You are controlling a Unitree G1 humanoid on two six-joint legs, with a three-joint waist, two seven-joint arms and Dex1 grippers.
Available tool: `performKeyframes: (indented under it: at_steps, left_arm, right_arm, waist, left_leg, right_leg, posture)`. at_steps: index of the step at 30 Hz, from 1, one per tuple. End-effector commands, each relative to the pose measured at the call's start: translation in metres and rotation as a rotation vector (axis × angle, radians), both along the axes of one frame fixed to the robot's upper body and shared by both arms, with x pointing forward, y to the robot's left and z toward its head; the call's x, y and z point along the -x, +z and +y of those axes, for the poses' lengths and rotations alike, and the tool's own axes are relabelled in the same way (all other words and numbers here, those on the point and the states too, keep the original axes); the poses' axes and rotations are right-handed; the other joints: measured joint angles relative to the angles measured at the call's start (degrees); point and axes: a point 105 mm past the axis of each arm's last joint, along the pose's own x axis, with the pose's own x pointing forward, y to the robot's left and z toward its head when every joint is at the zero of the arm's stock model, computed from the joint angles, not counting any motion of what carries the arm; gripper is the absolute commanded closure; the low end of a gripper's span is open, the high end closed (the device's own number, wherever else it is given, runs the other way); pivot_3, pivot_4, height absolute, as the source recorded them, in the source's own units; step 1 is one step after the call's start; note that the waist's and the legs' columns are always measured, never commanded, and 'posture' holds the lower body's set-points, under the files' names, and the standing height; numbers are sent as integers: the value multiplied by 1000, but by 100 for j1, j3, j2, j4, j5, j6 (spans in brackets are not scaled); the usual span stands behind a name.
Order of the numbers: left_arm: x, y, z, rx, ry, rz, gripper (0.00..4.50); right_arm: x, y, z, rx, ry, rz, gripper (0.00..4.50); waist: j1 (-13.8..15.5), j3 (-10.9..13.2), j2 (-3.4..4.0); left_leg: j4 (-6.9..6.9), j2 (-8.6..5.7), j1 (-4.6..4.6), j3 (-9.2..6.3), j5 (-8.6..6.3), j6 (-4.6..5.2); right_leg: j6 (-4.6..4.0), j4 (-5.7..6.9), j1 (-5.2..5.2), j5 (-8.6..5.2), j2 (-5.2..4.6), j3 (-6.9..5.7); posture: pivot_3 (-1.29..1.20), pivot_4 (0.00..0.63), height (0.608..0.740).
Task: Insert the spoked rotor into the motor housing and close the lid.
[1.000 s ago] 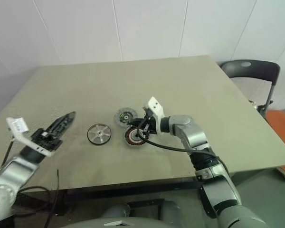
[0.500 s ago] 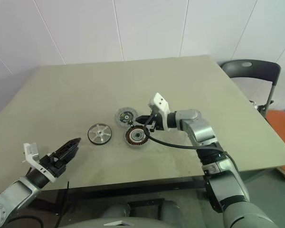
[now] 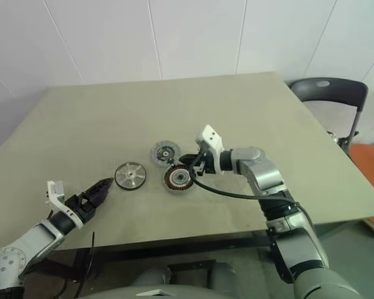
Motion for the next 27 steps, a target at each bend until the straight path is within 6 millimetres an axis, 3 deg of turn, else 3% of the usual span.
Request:
performKeyframes:
  at_steps: [1,11,15,24,27]
  left_arm:
    - [-9,4,1,4,8,-30,0]
    - [-21,1,1,33,4,-40,0]
    - [-24,0,0,35,-1,-39,912]
    - [-26,14,-7,36,-14,-73,3957]
    - [-26,20,-10,39,-17,-82,4092]
  right_arm:
    - [-1,19,2,-37,6,-59,4477]
    - [-2,19,4,-44,-3,-59,4477]
    - [-3,18,2,-45,-10,-60,4500]
    - [-4,17,1,-46,-22,-60,4500]
    - [-5,18,1,-47,-23,-60,4500]
  waist:
    - [0,-1,-2]
    - [-1,-2,-3]
    - [-3,-2,-3]
    - [-2,-2,-3]
    - [-2,-2,-4]
  left_leg:
    - [1,0,0,0,0,0]
    - [0,-1,-1,0,1,1]
    - [1,-1,0,0,1,0]
    - [2,-1,-1,-1,1,0]
    - [2,-1,-1,-1,1,1]
  right_leg:
    - [0,0,0,0,0,0]
    - [-9,1,-1,14,0,0]
    - [-1,2,-1,21,0,0]
    - [0,2,-1,24,0,0]
    - [1,2,-1,24,0,0]
  posture:
    - [0,0,740]
    - [0,0,740]
    - [0,0,740]
    - [0,0,740]
    - [0,0,740]
